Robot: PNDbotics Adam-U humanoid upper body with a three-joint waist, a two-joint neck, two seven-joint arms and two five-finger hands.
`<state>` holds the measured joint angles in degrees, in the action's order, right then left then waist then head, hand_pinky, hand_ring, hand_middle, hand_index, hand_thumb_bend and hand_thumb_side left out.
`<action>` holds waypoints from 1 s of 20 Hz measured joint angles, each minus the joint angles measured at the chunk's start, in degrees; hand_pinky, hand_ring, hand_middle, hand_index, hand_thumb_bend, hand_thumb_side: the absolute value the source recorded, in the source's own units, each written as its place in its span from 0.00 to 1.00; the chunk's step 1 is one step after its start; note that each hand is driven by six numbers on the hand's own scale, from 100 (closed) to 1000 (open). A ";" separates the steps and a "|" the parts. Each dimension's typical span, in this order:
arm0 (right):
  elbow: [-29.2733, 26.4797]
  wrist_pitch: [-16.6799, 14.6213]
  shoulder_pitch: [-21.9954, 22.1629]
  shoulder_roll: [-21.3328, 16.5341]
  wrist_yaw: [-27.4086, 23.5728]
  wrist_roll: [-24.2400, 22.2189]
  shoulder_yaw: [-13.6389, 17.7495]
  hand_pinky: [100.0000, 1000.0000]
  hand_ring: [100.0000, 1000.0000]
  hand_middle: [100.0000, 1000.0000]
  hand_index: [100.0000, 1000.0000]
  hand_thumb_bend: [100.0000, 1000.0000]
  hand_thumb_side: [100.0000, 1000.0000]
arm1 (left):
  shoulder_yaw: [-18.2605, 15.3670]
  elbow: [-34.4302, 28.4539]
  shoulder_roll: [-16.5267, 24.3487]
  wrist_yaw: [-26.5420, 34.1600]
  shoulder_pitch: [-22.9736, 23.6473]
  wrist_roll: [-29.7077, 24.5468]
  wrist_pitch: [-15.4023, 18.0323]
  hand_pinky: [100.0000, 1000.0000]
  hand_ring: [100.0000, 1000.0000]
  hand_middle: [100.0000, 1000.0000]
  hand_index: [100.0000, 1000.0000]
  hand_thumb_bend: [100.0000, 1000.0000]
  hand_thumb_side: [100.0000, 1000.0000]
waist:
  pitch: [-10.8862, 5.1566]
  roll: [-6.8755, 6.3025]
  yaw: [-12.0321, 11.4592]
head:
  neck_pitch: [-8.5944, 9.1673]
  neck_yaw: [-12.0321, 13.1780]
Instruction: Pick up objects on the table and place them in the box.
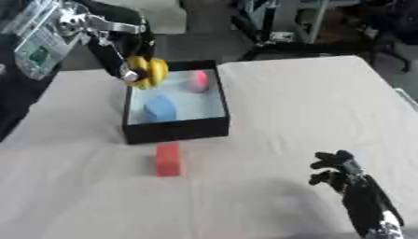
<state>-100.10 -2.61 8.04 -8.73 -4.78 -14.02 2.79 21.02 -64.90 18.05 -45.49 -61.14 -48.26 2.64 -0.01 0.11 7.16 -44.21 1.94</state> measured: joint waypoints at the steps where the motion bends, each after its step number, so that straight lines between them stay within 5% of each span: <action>1: 0.00 0.01 -0.02 0.02 -0.01 -0.01 0.00 0.72 0.46 0.56 0.73 0.00 1.00 | -0.65 1.63 -1.30 -0.95 -0.03 0.92 -1.00 0.54 0.40 0.41 0.54 0.16 0.13 | 0.00 0.00 0.01 | 0.00 0.04; 8: 0.02 0.09 -0.45 0.39 -0.03 -0.11 -0.01 0.72 0.46 0.56 0.73 0.00 1.00 | -1.55 11.95 -6.51 -7.95 -1.50 7.68 -7.46 0.61 0.47 0.49 0.63 0.21 0.19 | 0.00 0.00 0.14 | 0.00 0.07; 16: 0.02 0.09 -0.47 0.40 -0.06 -0.13 -0.02 0.72 0.46 0.56 0.73 0.00 1.00 | -2.51 16.85 -8.60 -16.12 -1.41 15.84 -9.48 0.68 0.62 0.66 0.75 0.27 0.33 | 0.00 0.01 -0.10 | 0.00 0.07; 17: 0.02 0.09 -0.47 0.40 -0.06 -0.13 -0.02 0.72 0.46 0.56 0.73 0.00 1.00 | -2.68 17.38 -8.77 -17.19 -1.36 16.86 -9.61 0.70 0.67 0.71 0.78 0.28 0.37 | 0.00 0.01 -0.10 | 0.00 0.07; 18: 0.02 0.09 -0.48 0.40 -0.07 -0.13 -0.02 0.72 0.46 0.56 0.73 0.00 1.00 | -2.92 17.92 -9.00 -18.16 -1.31 17.88 -9.74 0.75 0.76 0.80 0.85 0.43 0.59 | 0.00 0.01 -0.10 | 0.00 0.07; 20: 0.02 0.09 -0.49 0.40 -0.10 -0.13 -0.02 0.72 0.46 0.56 0.73 0.00 1.00 | -3.33 18.96 -9.23 -20.22 -1.16 19.92 -10.20 0.76 0.79 0.83 0.88 0.55 0.73 | 0.00 0.01 -0.11 | 0.00 0.07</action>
<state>-100.07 -2.52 7.55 -8.33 -4.88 -14.15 2.77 17.69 -45.93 8.81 -65.72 -62.30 -28.33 -7.56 -0.01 0.12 7.05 -44.21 2.00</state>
